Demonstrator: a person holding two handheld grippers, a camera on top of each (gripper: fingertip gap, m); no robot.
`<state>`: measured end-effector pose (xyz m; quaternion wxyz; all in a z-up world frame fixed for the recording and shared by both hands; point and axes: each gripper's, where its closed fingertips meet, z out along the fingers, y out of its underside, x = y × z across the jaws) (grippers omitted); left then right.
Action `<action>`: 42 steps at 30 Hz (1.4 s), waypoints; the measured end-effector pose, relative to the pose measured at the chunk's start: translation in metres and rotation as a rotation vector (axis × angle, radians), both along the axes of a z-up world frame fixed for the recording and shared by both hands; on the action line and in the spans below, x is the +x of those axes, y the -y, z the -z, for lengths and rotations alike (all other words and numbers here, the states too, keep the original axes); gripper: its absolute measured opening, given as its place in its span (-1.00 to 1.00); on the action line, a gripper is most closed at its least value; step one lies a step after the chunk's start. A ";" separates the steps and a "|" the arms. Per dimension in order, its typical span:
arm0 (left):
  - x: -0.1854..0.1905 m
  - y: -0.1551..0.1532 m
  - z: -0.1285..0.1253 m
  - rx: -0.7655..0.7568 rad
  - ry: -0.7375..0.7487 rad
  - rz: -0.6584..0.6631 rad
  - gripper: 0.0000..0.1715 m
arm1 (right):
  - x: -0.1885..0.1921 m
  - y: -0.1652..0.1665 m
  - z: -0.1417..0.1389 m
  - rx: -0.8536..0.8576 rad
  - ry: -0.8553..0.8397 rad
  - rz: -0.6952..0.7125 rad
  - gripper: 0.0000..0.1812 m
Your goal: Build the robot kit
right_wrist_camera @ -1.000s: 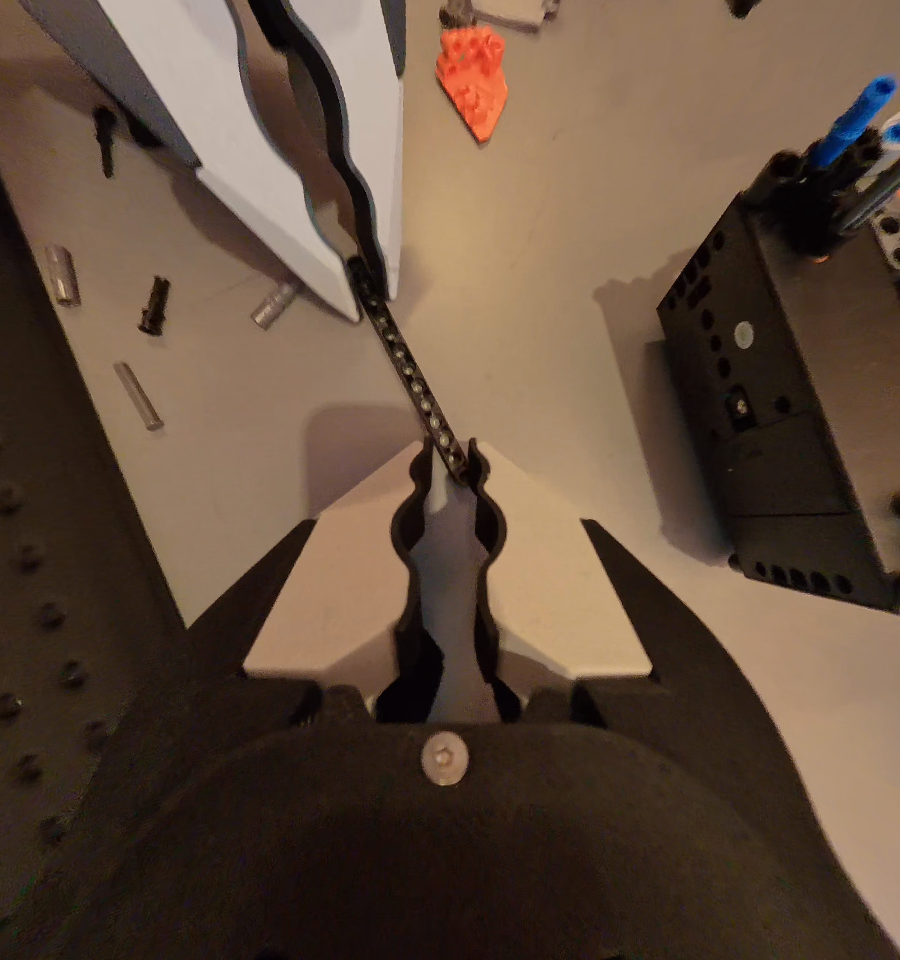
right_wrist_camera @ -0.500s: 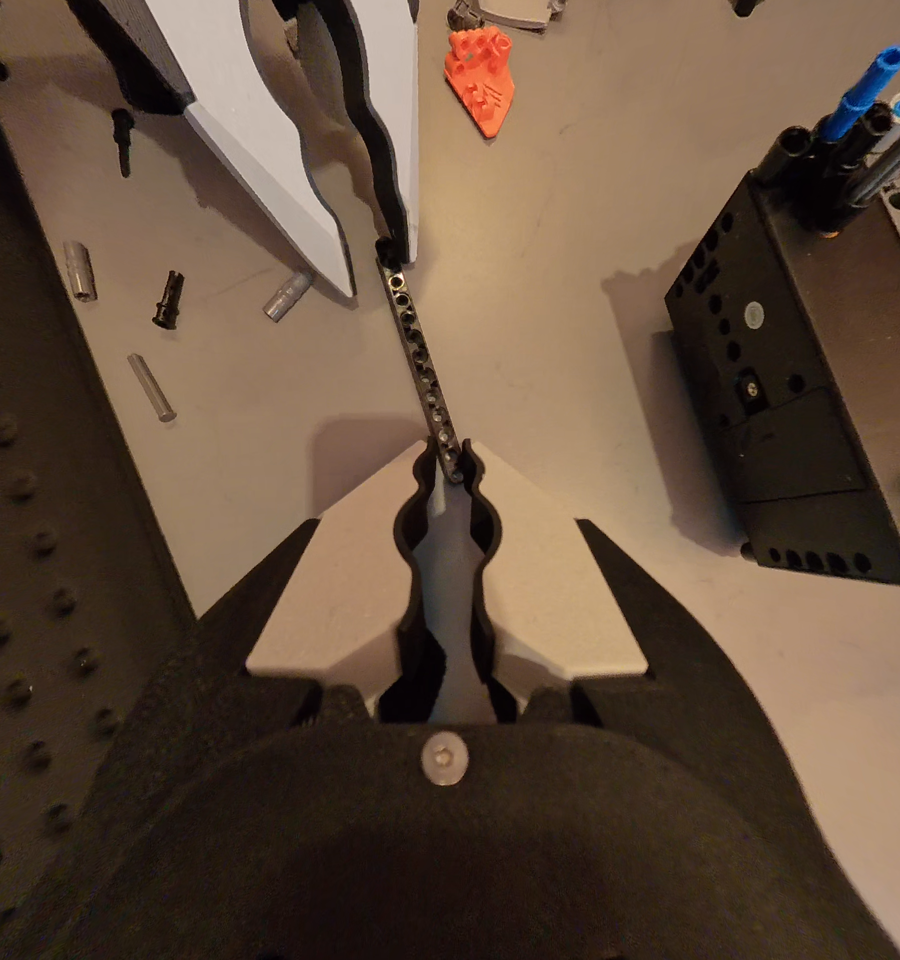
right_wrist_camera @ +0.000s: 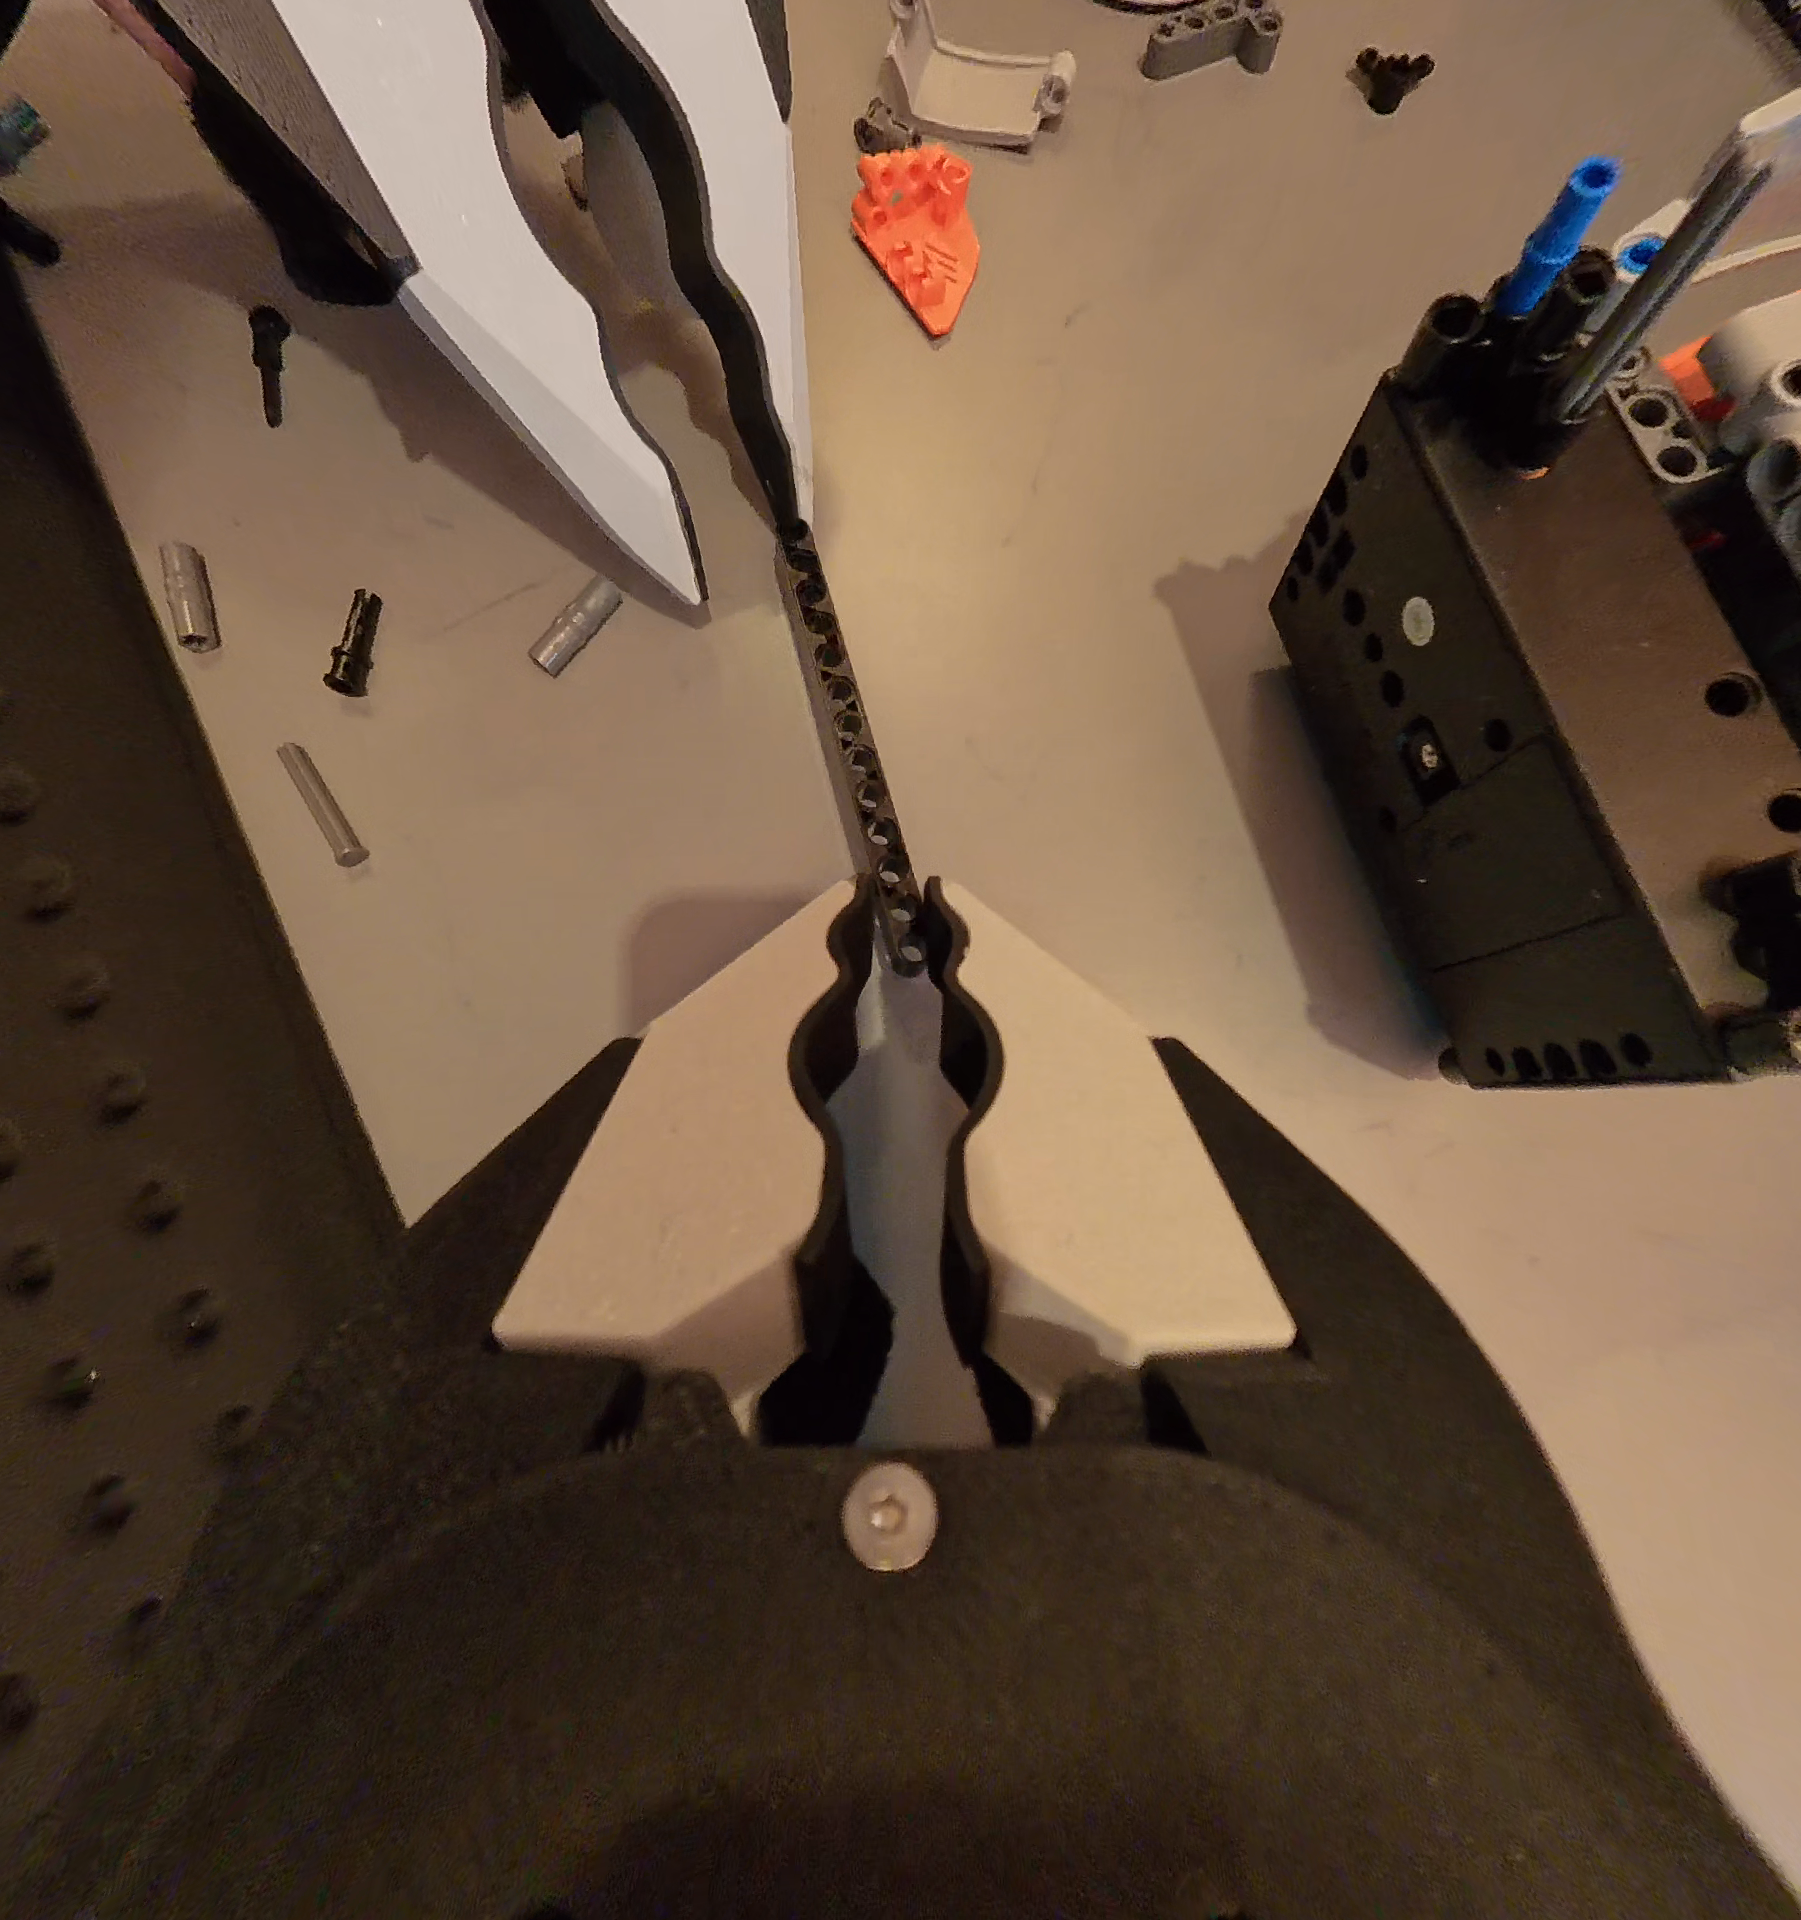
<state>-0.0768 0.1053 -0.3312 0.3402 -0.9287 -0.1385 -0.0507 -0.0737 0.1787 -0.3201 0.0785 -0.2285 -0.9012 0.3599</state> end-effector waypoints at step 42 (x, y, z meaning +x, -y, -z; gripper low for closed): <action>0.012 0.074 -0.026 -0.023 0.003 -0.067 -0.73 | 0.021 0.032 -0.017 -0.079 0.054 -0.069 -0.80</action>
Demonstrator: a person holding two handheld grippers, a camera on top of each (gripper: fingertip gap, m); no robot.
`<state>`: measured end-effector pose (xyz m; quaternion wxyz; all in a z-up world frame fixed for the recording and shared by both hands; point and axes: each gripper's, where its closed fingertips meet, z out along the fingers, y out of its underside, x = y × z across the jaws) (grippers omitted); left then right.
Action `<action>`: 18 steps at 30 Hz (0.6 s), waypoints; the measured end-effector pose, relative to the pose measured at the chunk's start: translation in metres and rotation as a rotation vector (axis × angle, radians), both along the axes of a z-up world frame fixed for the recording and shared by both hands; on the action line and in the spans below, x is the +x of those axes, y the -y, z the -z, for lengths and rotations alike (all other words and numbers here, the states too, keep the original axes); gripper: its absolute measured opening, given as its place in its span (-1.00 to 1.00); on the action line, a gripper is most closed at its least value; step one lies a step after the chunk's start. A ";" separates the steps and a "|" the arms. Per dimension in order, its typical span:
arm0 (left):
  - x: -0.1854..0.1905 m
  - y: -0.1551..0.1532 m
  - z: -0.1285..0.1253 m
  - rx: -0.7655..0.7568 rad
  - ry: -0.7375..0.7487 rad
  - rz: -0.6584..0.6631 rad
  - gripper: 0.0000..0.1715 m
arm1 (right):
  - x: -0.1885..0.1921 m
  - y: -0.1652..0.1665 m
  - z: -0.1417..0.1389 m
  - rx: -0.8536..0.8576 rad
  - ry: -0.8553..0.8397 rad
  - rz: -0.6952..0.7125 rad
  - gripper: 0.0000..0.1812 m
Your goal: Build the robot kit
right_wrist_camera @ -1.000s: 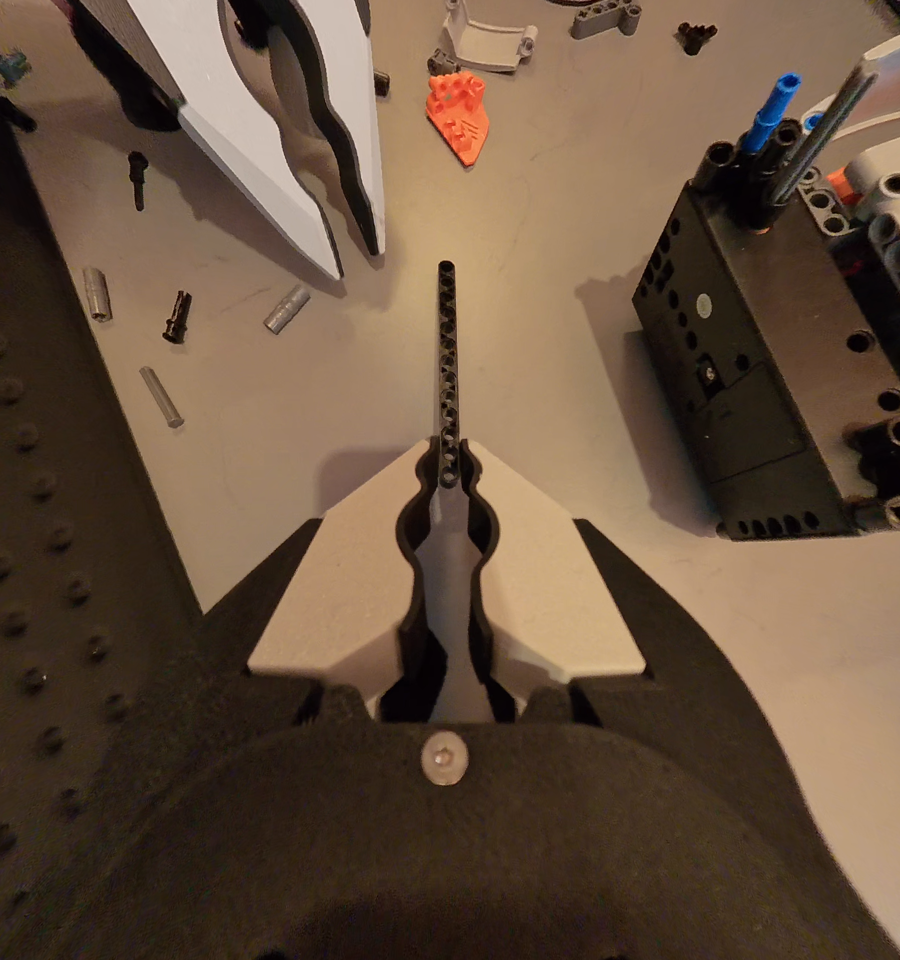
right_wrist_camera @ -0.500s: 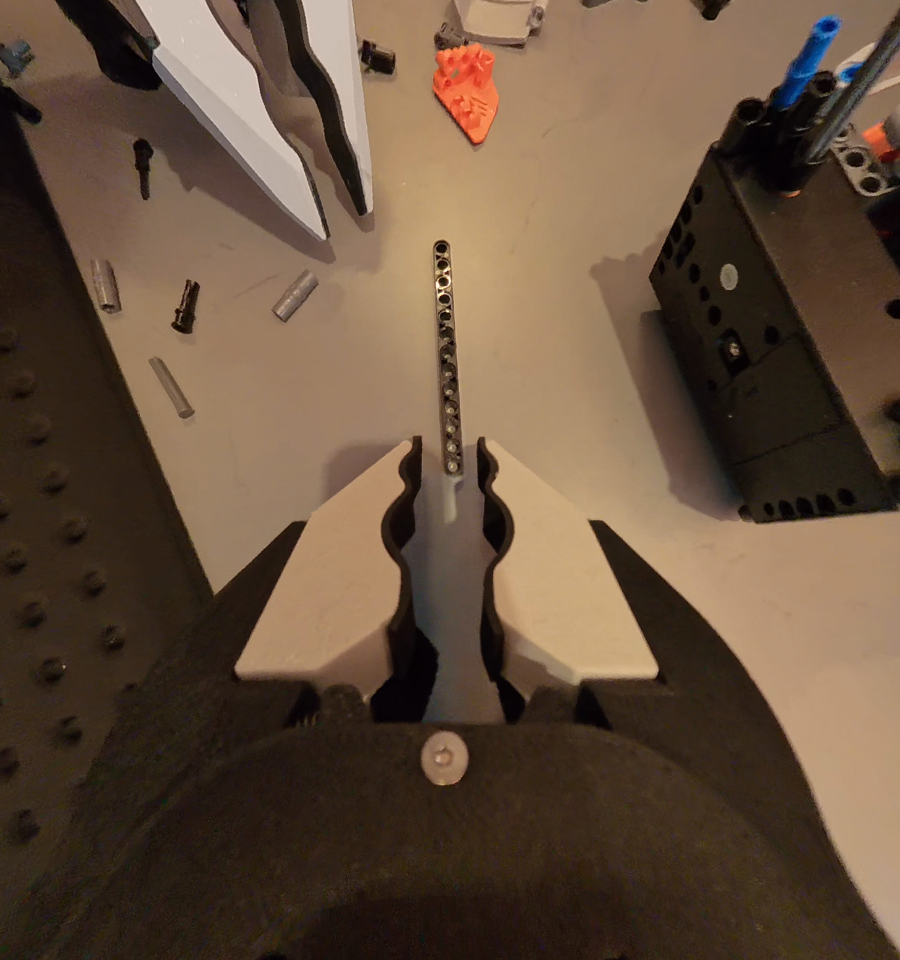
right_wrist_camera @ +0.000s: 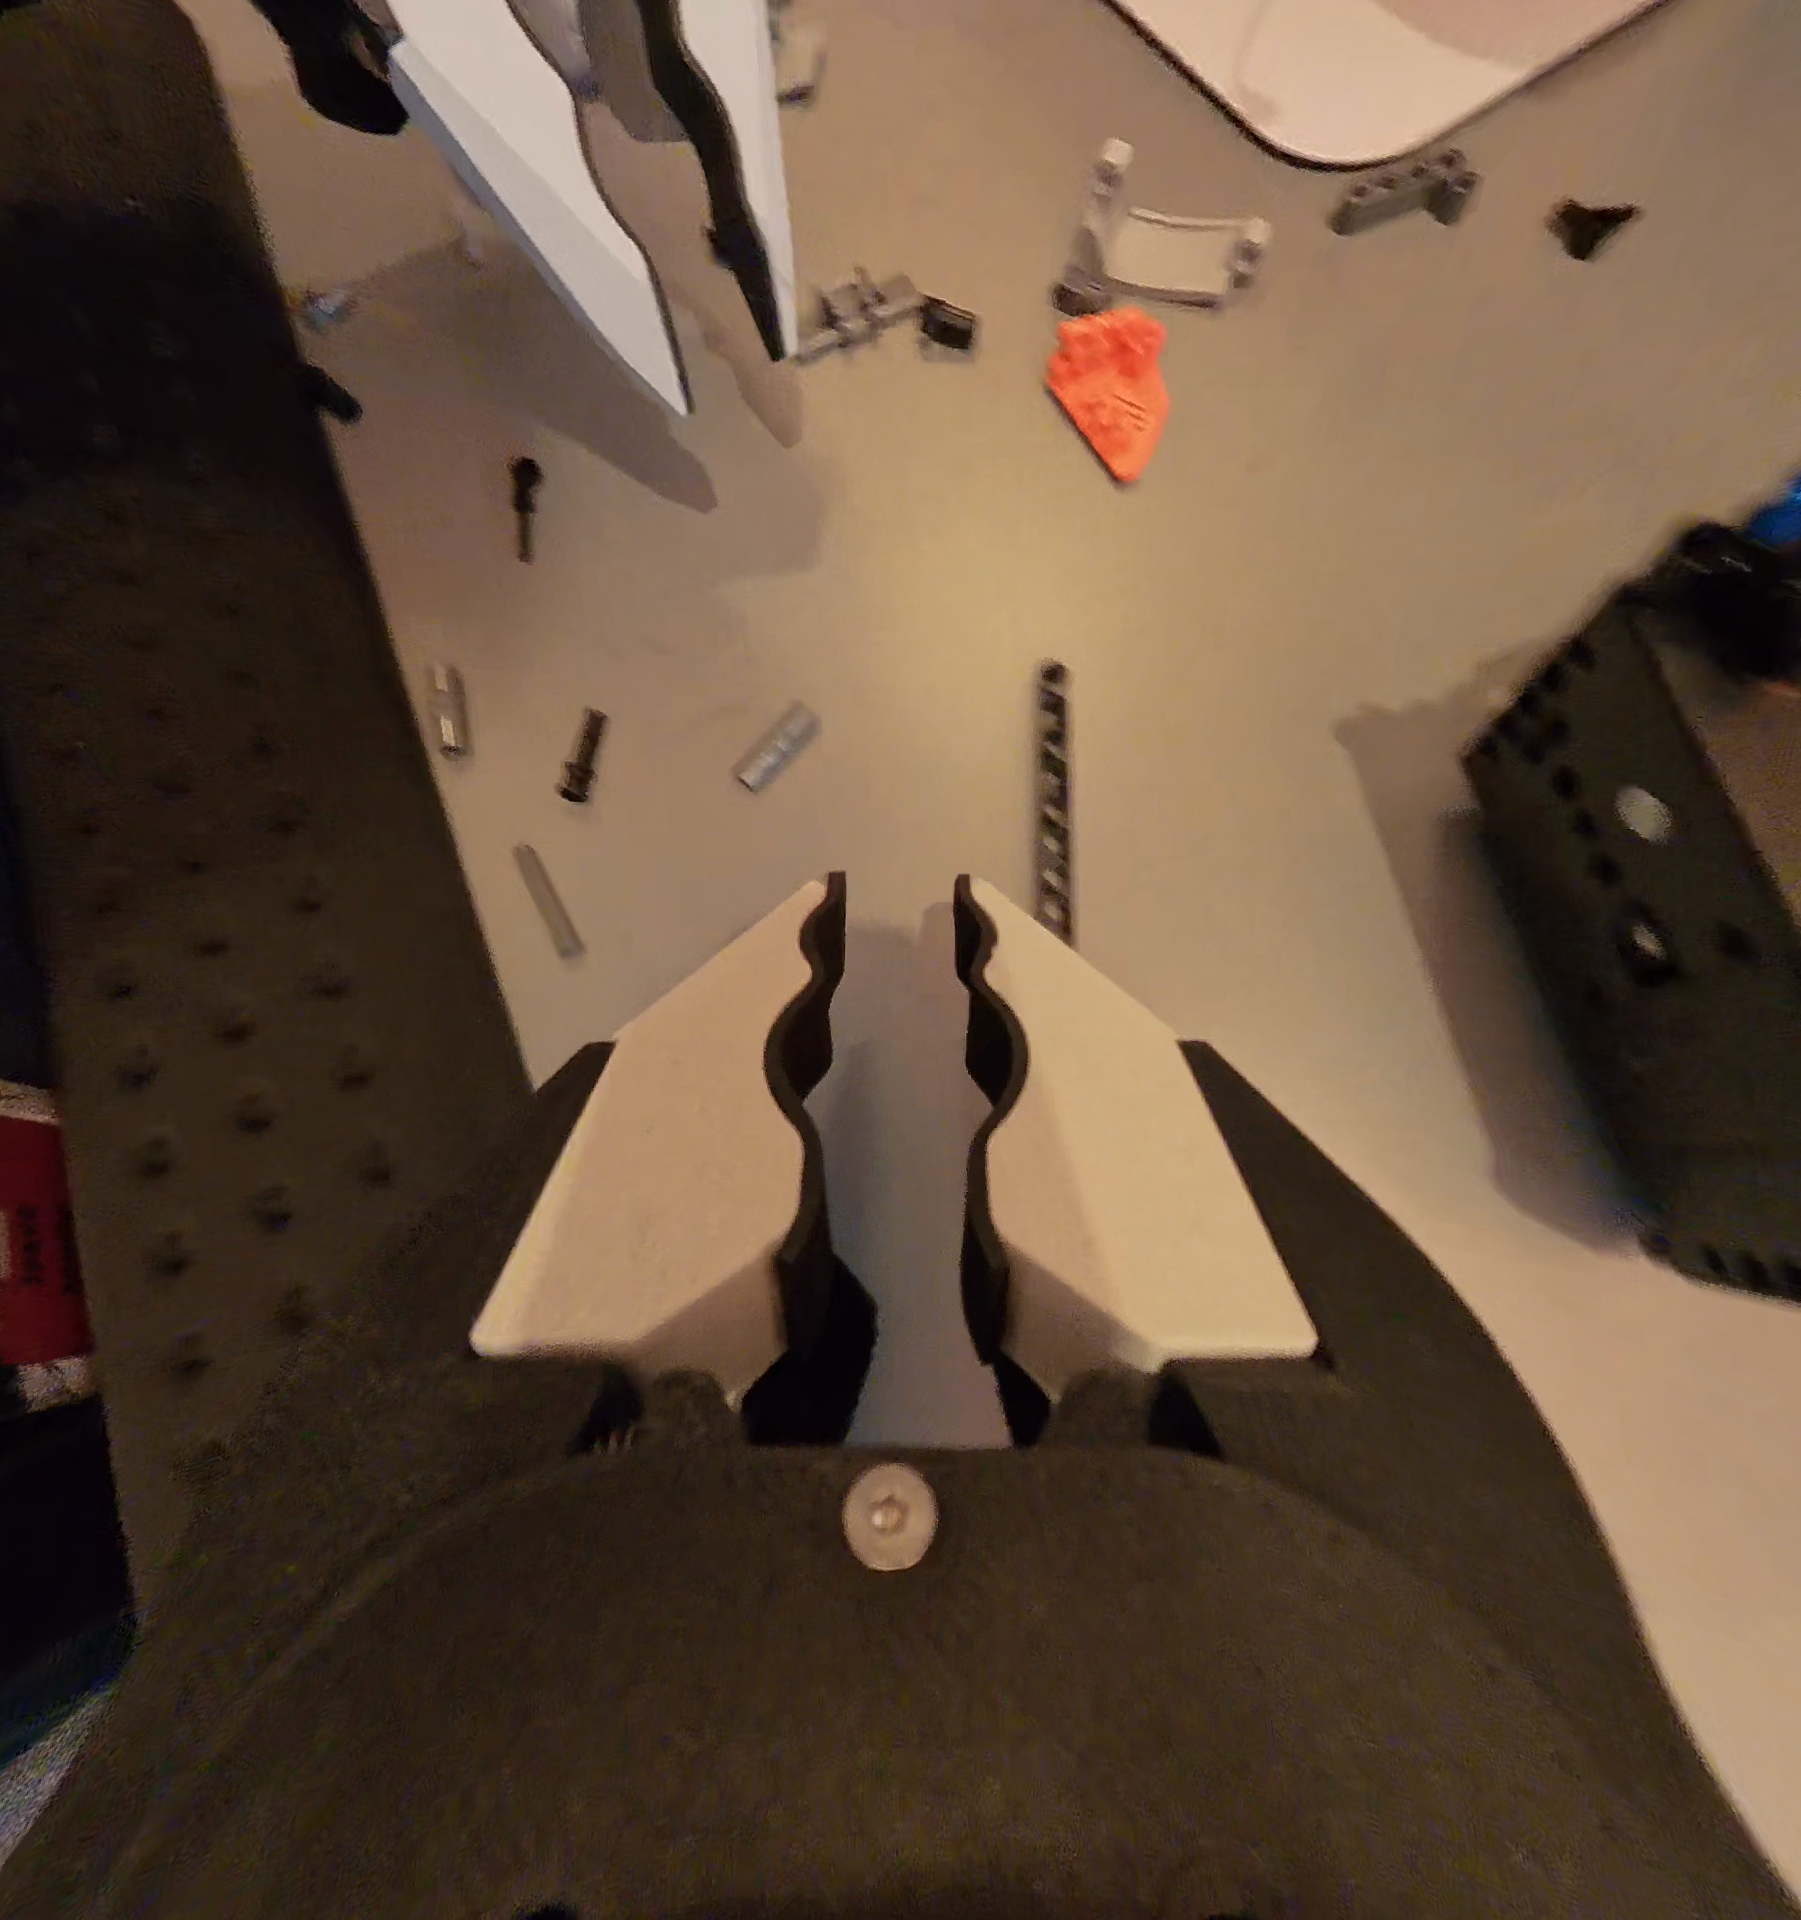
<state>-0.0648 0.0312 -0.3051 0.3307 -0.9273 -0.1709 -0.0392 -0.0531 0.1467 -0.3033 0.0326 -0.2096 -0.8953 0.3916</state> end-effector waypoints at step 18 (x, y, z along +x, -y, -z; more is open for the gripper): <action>0.074 0.065 0.011 -0.103 0.102 0.063 -0.70 | 0.059 0.087 0.024 0.056 0.062 -0.246 -0.83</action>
